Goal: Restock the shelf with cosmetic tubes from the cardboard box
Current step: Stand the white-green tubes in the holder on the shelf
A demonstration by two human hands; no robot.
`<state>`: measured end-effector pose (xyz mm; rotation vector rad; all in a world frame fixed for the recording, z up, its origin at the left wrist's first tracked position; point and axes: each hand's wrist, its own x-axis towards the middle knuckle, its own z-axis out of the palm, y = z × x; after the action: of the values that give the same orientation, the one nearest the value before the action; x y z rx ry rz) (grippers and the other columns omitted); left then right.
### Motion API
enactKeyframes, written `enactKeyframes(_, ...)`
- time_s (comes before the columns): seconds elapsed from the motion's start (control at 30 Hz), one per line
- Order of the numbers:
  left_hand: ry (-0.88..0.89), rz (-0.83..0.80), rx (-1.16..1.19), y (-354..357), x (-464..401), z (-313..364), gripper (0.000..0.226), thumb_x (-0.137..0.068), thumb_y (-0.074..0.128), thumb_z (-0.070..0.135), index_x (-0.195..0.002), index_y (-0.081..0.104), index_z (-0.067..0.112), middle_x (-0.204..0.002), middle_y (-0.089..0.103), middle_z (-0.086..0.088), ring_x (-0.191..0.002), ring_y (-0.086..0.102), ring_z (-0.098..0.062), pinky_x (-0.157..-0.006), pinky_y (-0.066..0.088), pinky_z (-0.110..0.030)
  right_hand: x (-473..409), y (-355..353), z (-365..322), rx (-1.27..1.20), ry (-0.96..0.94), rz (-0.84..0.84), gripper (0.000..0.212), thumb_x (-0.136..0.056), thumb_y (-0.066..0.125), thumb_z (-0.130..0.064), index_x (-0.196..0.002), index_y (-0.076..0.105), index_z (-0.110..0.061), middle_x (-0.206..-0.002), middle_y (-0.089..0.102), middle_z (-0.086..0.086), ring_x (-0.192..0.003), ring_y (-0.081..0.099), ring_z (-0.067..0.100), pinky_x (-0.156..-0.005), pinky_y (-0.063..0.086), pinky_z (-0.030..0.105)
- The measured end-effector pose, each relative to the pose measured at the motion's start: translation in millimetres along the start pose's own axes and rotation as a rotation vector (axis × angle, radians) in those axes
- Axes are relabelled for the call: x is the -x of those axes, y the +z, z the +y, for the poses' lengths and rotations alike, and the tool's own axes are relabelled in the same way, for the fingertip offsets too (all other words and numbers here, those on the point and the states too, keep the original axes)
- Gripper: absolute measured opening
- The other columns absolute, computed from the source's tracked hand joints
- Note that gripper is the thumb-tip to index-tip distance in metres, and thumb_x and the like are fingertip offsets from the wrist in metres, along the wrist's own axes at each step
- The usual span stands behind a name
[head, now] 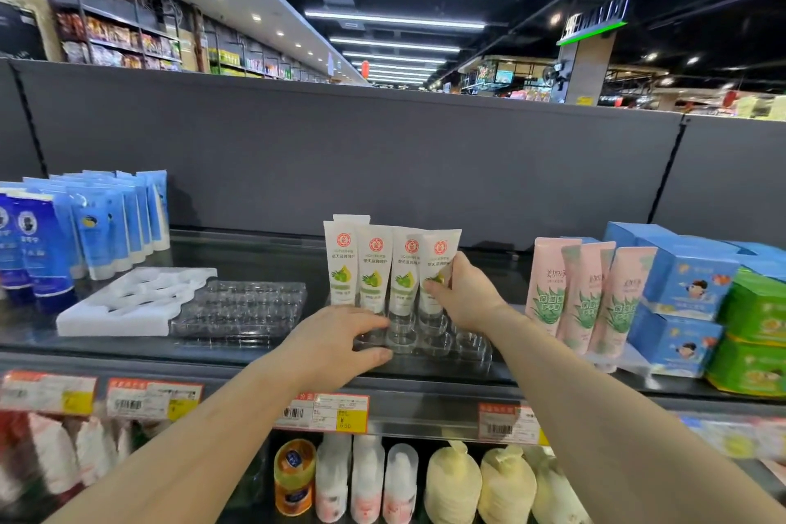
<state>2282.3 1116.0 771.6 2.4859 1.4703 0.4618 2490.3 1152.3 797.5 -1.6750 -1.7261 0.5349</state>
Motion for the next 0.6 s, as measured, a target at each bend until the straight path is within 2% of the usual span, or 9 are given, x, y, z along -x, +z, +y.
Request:
enactKeyframes(0.13, -0.010, -0.008, -0.013, 1, -1, -1, 0.053, -0.093, 0.050, 0.053, -0.143, 0.040, 0.037, -0.148, 0.040, 0.015, -0.134, 0.036, -0.008, -0.111, 0.031, -0.034, -5, -1, -2, 0.022, 0.036, -0.028, 0.040, -0.096, 0.057, -0.025, -0.130, 0.040, -0.013, -0.133, 0.055, 0.002, -0.119, 0.055, 0.020, -0.086, 0.047, 0.030)
enactKeyframes(0.27, -0.010, -0.025, 0.000, 1, 0, -1, 0.054, -0.093, 0.049, 0.054, -0.143, 0.041, 0.037, -0.147, 0.041, 0.014, -0.133, 0.038, -0.007, -0.111, 0.032, -0.034, -6, -1, 0, 0.019, 0.073, -0.050, 0.043, -0.097, 0.055, -0.026, -0.132, 0.039, -0.009, -0.133, 0.055, 0.005, -0.112, 0.056, 0.020, -0.064, 0.044, 0.019)
enactKeyframes(0.37, -0.014, -0.031, 0.011, 1, 0, -1, 0.053, -0.093, 0.048, 0.054, -0.143, 0.041, 0.036, -0.147, 0.042, 0.014, -0.132, 0.038, -0.006, -0.110, 0.032, -0.033, -7, 1, 5, 0.025, 0.070, -0.037, 0.043, -0.096, 0.056, -0.029, -0.130, 0.040, -0.009, -0.132, 0.056, 0.005, -0.106, 0.057, 0.018, -0.073, 0.046, 0.025)
enactKeyframes(0.5, -0.013, -0.045, 0.043, -1, 0, -1, 0.055, -0.093, 0.049, 0.055, -0.143, 0.042, 0.034, -0.147, 0.042, 0.014, -0.131, 0.039, -0.005, -0.109, 0.033, -0.031, -6, 5, 12, -0.010, 0.078, -0.009, 0.037, -0.093, 0.061, -0.029, -0.123, 0.046, -0.012, -0.129, 0.058, 0.002, -0.108, 0.057, 0.016, -0.076, 0.043, 0.024)
enactKeyframes(0.6, -0.022, -0.070, 0.081, -4, 0, 0, 0.054, -0.093, 0.049, 0.053, -0.143, 0.043, 0.032, -0.148, 0.042, 0.012, -0.132, 0.039, -0.006, -0.109, 0.032, -0.031, 0, 4, 12, -0.080, 0.095, 0.036, 0.045, -0.090, 0.066, -0.029, -0.128, 0.046, -0.016, -0.123, 0.060, -0.002, -0.106, 0.056, 0.012, -0.083, 0.047, 0.027)
